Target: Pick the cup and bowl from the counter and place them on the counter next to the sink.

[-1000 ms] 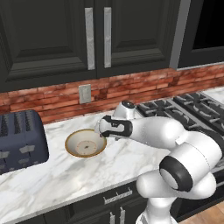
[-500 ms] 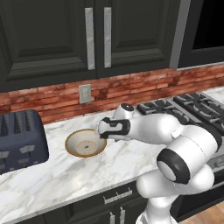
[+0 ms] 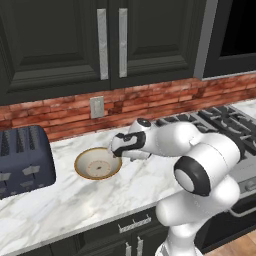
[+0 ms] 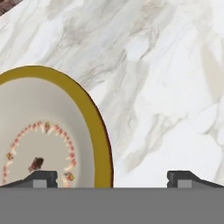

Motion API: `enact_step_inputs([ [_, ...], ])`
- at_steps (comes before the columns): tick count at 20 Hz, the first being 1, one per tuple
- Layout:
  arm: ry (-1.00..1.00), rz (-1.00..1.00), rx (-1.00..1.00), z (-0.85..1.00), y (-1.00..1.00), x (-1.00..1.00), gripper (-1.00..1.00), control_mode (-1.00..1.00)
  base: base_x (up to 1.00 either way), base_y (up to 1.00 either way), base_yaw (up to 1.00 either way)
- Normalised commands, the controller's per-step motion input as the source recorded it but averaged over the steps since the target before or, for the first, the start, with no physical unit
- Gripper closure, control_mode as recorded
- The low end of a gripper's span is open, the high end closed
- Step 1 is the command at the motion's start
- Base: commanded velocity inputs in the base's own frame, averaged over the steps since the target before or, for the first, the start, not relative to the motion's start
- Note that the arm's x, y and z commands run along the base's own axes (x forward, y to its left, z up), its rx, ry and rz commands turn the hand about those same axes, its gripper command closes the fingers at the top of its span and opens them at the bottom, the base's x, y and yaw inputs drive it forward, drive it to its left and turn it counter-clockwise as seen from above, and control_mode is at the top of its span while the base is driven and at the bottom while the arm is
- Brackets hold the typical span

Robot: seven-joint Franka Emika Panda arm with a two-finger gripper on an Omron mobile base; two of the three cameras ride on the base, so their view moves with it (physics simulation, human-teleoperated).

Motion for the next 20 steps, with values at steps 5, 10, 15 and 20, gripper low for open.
enact_step_inputs([
  [5,0.00,0.00,0.00,-0.16,0.06,0.11,-1.00,-1.00,0.00,0.00,0.00],
  [10,0.00,0.00,0.00,-0.21,0.14,0.12,-1.00,-1.00,0.00,0.00,0.00],
  [15,0.00,0.00,0.00,-0.16,0.20,0.06,-1.00,-1.00,0.00,0.00,0.00],
  [20,0.00,0.00,0.00,-0.11,0.12,0.06,-1.00,-1.00,0.00,0.00,0.00],
])
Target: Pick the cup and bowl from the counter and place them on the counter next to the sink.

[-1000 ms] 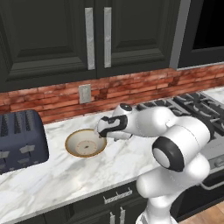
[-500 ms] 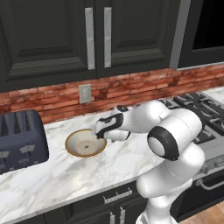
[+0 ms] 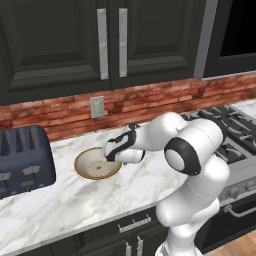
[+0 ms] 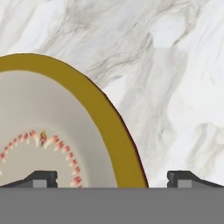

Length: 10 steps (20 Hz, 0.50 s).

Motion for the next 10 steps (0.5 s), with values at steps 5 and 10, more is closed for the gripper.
enact_step_inputs([
  [5,0.00,0.00,0.00,-0.02,0.05,0.00,-1.00,-1.00,0.00,0.00,0.00],
  [10,0.00,0.00,0.00,0.00,0.00,0.00,1.00,-1.00,0.00,0.00,0.00],
])
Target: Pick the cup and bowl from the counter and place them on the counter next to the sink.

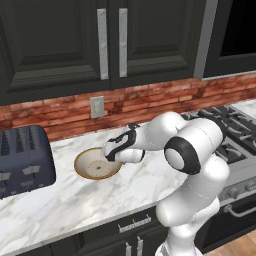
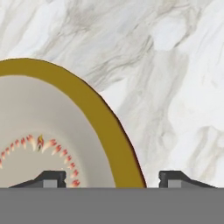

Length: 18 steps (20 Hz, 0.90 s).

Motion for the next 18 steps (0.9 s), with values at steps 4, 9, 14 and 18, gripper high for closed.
enact_step_inputs([
  [4,0.00,0.00,0.00,0.00,0.00,0.00,1.00,-1.00,0.00,0.00,0.00],
  [9,0.00,-0.01,0.00,0.01,0.00,-0.02,1.00,-1.00,0.00,0.00,0.00],
  [14,0.00,-0.13,0.00,0.10,-0.10,-0.29,1.00,-1.00,0.00,0.00,0.00],
  [18,-0.03,-0.12,0.00,0.23,-0.09,-0.35,1.00,-1.00,0.00,0.00,0.00],
])
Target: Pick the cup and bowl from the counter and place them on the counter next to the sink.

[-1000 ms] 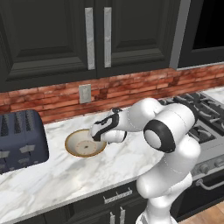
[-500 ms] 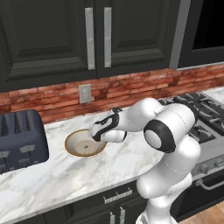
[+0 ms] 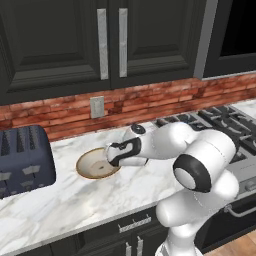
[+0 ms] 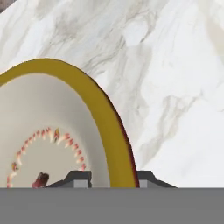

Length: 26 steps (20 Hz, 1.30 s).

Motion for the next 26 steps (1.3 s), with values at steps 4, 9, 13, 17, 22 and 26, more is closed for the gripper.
enact_step_inputs([
  [4,-0.04,-0.05,0.00,0.49,-0.14,-0.27,1.00,-1.00,0.00,0.00,0.00],
  [9,0.02,-0.06,0.01,0.75,-0.12,-0.01,1.00,-1.00,0.00,0.00,0.00],
  [13,0.00,-0.01,0.00,0.25,-0.03,0.00,1.00,-1.00,0.00,0.00,0.00],
  [17,0.00,0.00,0.03,0.25,-0.01,0.00,1.00,-1.00,0.00,0.00,0.00],
  [22,0.00,0.01,0.16,0.23,-0.17,-0.09,1.00,-1.00,0.00,0.00,0.00],
  [26,0.00,0.05,0.26,0.25,-0.30,-0.50,1.00,-1.00,0.00,0.00,0.00],
])
